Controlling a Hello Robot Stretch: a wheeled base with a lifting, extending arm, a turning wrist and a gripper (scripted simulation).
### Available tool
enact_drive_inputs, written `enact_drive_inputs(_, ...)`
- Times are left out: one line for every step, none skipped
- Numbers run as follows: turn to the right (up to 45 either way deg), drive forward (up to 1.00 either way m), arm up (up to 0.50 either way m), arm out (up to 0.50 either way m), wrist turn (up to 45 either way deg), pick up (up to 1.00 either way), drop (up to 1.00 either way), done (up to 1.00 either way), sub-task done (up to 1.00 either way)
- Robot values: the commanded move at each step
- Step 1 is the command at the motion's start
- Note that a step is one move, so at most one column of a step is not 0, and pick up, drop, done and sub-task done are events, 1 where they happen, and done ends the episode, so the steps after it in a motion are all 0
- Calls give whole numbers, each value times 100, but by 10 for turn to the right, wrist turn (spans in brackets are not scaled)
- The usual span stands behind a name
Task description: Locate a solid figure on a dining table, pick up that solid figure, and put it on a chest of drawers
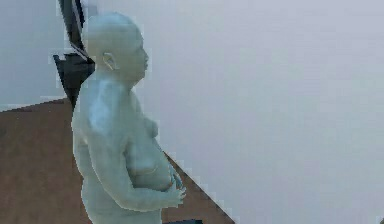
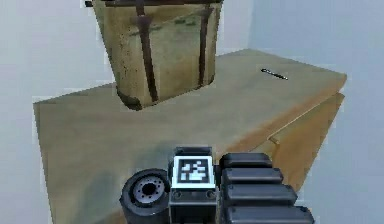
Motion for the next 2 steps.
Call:
enact_drive_inputs(0, 25, 0, 0, 0, 0, 0, 0, 0)
enact_drive_inputs(450, 0, 0, 0, 0, 0, 0, 0, 0)
